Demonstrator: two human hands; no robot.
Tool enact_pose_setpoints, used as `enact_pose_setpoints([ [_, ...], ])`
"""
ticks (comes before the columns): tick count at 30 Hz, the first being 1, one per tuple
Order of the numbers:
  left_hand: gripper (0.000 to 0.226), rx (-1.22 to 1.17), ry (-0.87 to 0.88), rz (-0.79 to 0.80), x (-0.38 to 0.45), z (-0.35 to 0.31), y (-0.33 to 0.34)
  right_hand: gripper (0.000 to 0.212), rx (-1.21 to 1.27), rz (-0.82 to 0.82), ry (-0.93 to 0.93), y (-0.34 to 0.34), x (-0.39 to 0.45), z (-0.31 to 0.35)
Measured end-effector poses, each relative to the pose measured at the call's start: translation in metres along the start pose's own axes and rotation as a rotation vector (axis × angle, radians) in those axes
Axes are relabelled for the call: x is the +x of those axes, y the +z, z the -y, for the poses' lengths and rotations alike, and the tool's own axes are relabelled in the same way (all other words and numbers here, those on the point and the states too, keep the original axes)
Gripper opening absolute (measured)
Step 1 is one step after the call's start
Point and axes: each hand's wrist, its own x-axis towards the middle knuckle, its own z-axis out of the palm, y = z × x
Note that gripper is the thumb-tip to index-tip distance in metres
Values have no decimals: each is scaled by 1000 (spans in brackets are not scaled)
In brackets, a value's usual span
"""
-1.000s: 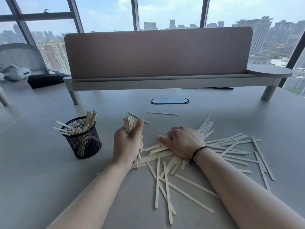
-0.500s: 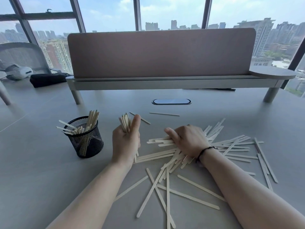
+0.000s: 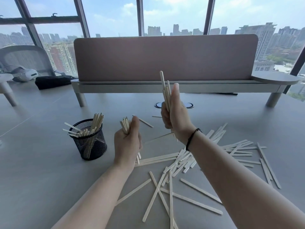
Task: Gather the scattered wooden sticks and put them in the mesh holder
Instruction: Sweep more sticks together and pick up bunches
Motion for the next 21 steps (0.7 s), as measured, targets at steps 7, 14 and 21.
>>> enact_pose_setpoints([
  [7, 59, 102, 73, 24, 3, 5, -7, 71, 305, -122, 293, 22, 13, -22],
  [14, 64, 200, 132, 15, 8, 14, -7, 46, 310, -176, 244, 22, 9, -46],
  [21, 63, 201, 101, 53, 3, 13, -2, 52, 216, -154, 225, 39, -2, -59],
])
